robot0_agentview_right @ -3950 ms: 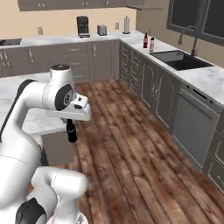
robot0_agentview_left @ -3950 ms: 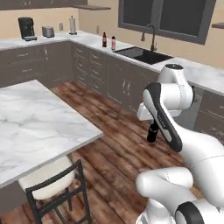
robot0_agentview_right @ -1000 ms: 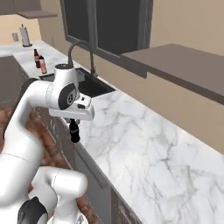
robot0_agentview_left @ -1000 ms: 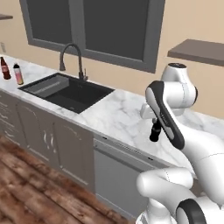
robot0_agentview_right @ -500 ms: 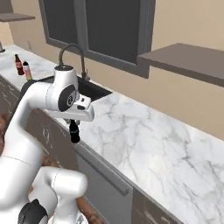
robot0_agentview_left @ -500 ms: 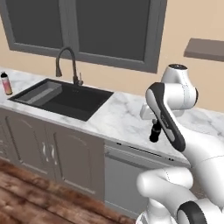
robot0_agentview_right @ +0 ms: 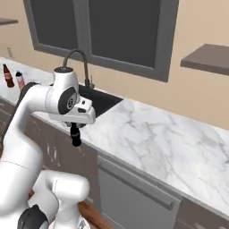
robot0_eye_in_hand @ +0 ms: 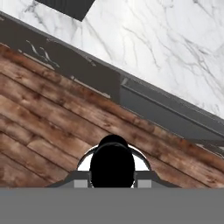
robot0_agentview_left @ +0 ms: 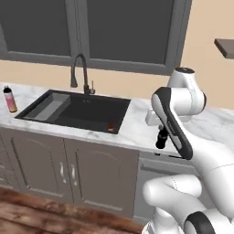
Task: Place the large bottle from the dining counter next to the other large bottle outside the sink, and place the small bottle from the dining counter next to the other small bottle inside the sink.
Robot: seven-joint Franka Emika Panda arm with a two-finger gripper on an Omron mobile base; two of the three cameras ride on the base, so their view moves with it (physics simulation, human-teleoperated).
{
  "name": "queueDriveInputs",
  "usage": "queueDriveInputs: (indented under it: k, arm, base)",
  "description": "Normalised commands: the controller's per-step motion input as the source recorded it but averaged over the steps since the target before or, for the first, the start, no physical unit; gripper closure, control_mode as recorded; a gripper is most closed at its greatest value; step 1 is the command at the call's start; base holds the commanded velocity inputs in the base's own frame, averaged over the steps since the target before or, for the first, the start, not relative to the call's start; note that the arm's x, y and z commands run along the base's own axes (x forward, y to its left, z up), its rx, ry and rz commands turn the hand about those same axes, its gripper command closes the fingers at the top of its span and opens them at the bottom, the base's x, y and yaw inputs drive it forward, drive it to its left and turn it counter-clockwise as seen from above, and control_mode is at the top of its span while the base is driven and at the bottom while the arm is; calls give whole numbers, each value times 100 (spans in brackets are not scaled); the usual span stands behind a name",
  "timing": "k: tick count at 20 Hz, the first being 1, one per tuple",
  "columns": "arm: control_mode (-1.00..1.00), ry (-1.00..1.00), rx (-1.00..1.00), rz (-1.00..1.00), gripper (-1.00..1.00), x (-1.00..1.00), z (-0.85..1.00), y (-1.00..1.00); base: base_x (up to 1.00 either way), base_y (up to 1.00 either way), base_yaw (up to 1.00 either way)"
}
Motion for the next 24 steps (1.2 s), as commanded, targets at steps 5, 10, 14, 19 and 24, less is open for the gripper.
queueDriveInputs:
  k: [5, 10, 14, 19, 24]
  arm:
    - [100, 0, 0, 0, 100, 0, 0, 0]
    - [100, 0, 0, 0, 100, 0, 0, 0]
    - [100, 0, 0, 0, 100, 0, 0, 0]
    - [100, 0, 0, 0, 100, 0, 0, 0]
    - [100, 0, 0, 0, 100, 0, 0, 0]
  base:
    - [33, 77, -48]
    - [34, 61, -49]
    - [24, 68, -40]
    - [0, 85, -24]
    - [11, 60, -15]
